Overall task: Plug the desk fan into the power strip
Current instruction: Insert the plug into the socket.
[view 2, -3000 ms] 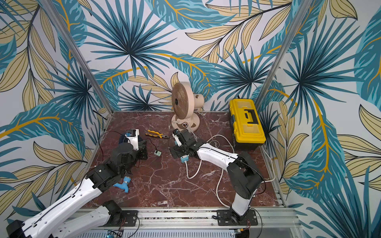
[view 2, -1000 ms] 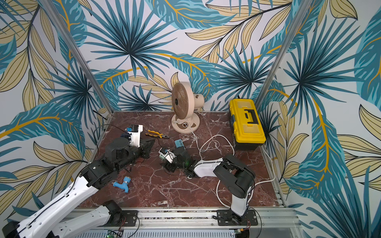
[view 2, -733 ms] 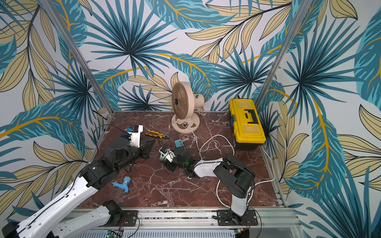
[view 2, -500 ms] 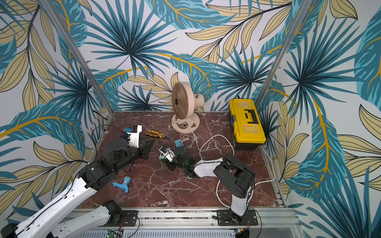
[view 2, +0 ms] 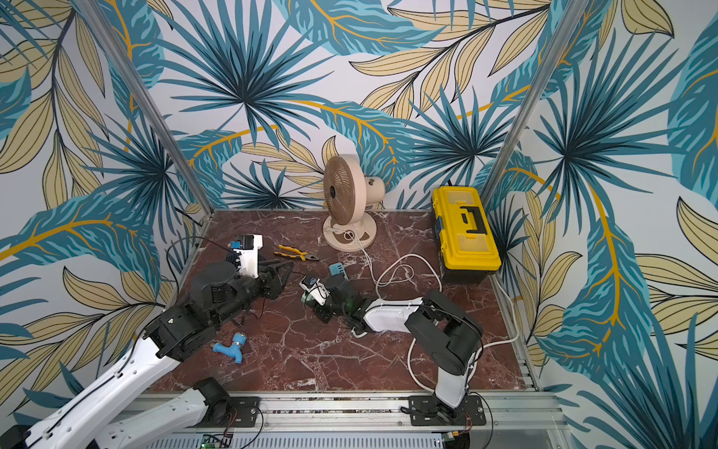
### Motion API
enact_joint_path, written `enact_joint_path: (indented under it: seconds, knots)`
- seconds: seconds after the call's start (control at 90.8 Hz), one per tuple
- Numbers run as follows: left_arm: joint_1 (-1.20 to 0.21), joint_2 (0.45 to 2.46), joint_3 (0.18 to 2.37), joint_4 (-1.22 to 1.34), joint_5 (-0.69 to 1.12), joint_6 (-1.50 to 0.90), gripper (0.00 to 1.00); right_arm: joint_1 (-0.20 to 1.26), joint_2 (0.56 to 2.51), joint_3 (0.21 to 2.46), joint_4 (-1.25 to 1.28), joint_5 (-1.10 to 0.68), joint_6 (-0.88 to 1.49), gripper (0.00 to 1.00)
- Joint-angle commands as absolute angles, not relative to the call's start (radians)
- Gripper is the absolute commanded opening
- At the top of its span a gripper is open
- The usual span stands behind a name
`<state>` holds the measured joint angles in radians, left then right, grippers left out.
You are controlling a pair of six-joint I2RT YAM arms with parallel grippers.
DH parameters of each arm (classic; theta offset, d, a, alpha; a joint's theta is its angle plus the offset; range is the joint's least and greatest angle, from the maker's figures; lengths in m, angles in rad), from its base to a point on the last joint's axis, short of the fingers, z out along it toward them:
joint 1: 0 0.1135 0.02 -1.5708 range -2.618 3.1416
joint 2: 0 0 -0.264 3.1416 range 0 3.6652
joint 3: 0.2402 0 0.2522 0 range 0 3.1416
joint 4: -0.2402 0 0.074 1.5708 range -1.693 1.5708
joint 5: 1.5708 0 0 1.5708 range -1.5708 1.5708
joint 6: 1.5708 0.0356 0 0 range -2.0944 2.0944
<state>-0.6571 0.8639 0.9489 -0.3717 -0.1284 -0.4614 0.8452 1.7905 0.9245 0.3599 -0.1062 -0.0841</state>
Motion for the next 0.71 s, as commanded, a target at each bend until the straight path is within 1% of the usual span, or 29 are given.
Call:
enact_joint_path:
  seconds: [0.0, 0.143, 0.22, 0.518, 0.617, 0.694]
  knots:
    - [-0.653, 0.86, 0.969, -0.336, -0.203, -0.443, 0.69, 0.847, 1.73, 1.0, 0.172, -0.035, -0.033, 0.0]
    - [-0.653, 0.869, 0.939, -0.297, -0.248, -0.44, 0.91, 0.846, 1.703, 1.081, -0.018, 0.096, 0.041, 0.0]
    - [-0.652, 0.868, 0.911, -0.26, -0.27, -0.44, 0.99, 0.843, 1.683, 1.098, -0.056, 0.147, 0.067, 0.0]
    - [-0.653, 0.817, 0.763, -0.132, -0.368, -0.419, 1.0, 0.814, 1.678, 1.165, -0.162, 0.275, 0.146, 0.0]
    - [-0.653, 0.786, 0.684, -0.069, -0.398, -0.405, 1.0, 0.811, 1.689, 1.172, -0.159, 0.298, 0.183, 0.0]
    - [-0.653, 0.77, 0.611, -0.015, -0.424, -0.395, 1.0, 0.774, 1.695, 1.173, -0.143, 0.303, 0.206, 0.0]
